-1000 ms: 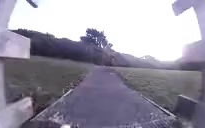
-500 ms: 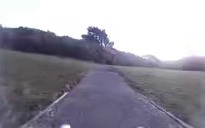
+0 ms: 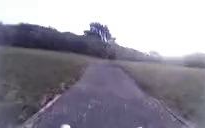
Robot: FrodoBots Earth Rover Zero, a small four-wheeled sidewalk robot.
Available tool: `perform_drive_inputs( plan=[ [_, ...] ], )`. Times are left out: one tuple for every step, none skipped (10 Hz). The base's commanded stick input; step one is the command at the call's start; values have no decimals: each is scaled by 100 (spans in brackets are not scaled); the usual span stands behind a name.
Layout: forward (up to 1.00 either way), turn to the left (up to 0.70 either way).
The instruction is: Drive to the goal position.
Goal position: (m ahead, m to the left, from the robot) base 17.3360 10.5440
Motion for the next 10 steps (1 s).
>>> perform_drive_inputs(
  plan=[
    [100, 0],
    [100, 0],
    [100, 0],
    [100, 0],
    [100, 0],
    [100, 0],
    [100, 0],
    [100, 0],
    [100, 0],
    [100, 0]
  ],
)
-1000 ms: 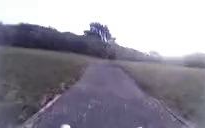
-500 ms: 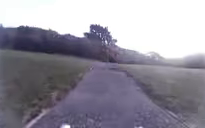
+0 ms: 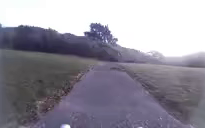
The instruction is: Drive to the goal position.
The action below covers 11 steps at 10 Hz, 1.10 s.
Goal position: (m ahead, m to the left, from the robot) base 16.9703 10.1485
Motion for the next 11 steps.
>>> perform_drive_inputs(
  plan=[
    [100, 0],
    [100, 0],
    [100, 0],
    [100, 0],
    [100, 0],
    [100, 0],
    [100, 0],
    [100, 0],
    [100, 0],
    [100, 0],
    [100, 0]
  ],
)
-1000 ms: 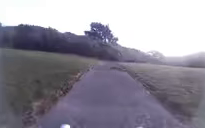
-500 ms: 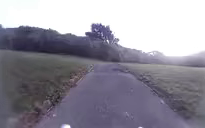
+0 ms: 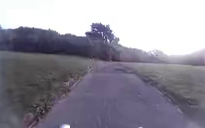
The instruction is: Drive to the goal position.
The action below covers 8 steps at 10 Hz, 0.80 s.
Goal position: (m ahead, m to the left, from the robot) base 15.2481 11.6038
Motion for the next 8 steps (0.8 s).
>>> perform_drive_inputs(
  plan=[
    [100, 0],
    [100, 0],
    [100, 0],
    [100, 0],
    [100, 0],
    [100, 0],
    [100, 0],
    [100, 0]
  ],
)
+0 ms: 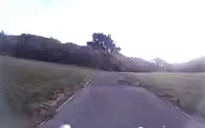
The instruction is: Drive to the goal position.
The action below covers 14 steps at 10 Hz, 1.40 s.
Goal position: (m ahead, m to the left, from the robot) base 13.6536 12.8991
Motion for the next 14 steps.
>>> perform_drive_inputs(
  plan=[
    [100, 0],
    [100, 0],
    [100, 0],
    [100, 0],
    [100, 0],
    [100, 0],
    [100, 0],
    [100, 0],
    [100, 0],
    [100, 0],
    [100, 0],
    [100, 0],
    [100, 0],
    [100, 0]
  ],
)
